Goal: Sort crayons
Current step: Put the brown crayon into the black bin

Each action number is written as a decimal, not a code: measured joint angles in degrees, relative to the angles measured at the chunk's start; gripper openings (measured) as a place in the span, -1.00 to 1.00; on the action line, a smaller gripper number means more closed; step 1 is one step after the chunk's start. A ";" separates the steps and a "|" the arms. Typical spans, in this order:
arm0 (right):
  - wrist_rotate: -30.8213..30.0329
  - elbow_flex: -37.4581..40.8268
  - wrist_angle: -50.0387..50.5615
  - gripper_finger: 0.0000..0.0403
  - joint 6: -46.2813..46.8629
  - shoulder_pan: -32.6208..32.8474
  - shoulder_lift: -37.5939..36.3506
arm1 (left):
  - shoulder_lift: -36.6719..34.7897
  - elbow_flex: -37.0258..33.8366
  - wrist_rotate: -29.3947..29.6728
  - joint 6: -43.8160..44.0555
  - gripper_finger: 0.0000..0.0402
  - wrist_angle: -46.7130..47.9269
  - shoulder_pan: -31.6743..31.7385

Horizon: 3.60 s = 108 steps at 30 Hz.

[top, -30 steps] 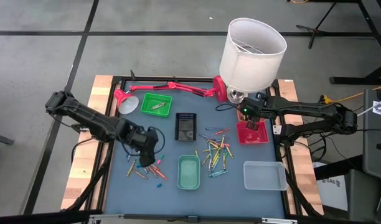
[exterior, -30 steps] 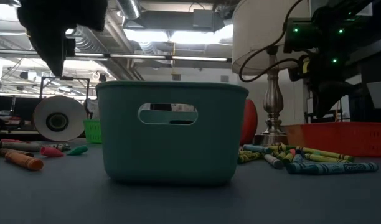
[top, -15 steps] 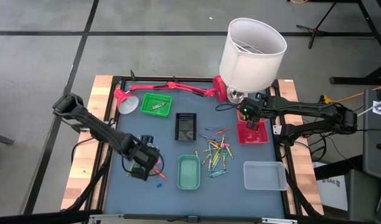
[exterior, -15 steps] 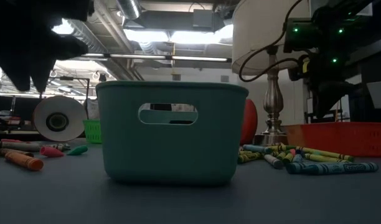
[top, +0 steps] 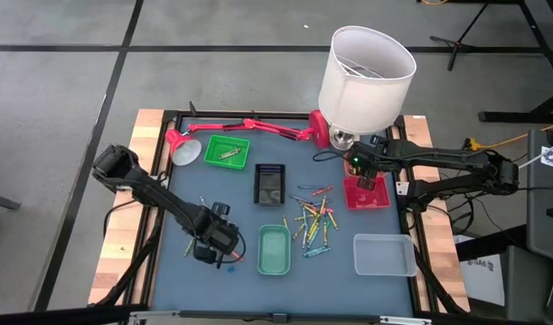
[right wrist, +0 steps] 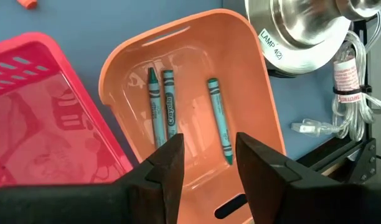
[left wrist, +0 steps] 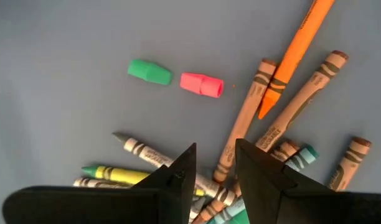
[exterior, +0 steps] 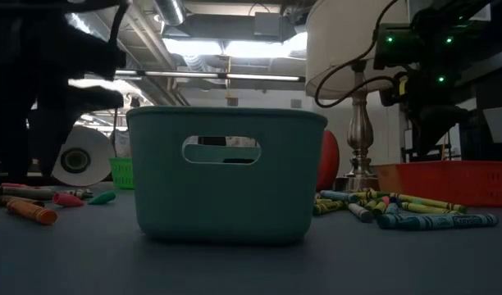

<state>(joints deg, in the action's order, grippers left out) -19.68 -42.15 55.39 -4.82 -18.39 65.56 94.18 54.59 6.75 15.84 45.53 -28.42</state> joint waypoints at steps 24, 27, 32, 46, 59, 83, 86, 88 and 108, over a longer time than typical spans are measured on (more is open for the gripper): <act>0.04 -0.02 -0.03 -0.29 0.00 0.00 0.00 | 2.37 0.02 -0.47 0.50 -0.52 -1.10 0.00; 0.04 -0.02 -0.03 -0.29 0.00 -0.01 0.00 | 1.72 0.25 -0.46 0.52 -0.52 -0.58 0.00; 0.04 -0.02 -0.04 -0.29 0.00 0.00 0.00 | 1.30 2.01 -0.47 0.52 -0.52 -0.01 -0.09; 0.02 -0.02 -0.05 -0.29 0.00 -0.02 0.00 | 1.28 0.55 -1.95 0.50 -0.52 -1.47 -0.26; 0.04 -0.02 -0.04 -0.29 0.00 -0.02 0.00 | 1.11 -4.32 -2.11 0.48 -0.52 -4.98 -0.11; 0.04 -0.02 -0.44 -0.29 0.00 -0.02 0.00 | 1.14 -5.64 -2.18 -0.02 -0.71 -7.99 -0.13; 0.02 -0.02 -0.45 -0.29 0.00 0.00 0.00 | 1.15 -5.64 -2.21 -0.02 -0.85 -8.02 -0.15; 0.03 -0.02 -0.46 -0.29 -0.01 0.00 0.00 | 1.13 -5.64 -2.07 -0.01 -0.93 -7.96 -0.14; 0.04 -0.02 -3.41 -0.29 -0.02 -0.02 0.00 | 1.59 -0.29 -1.03 9.55 -0.99 -3.97 0.44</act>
<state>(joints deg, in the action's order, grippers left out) -19.64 -42.17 51.99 -4.84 -18.41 65.56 95.77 54.30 5.72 25.38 41.56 -27.99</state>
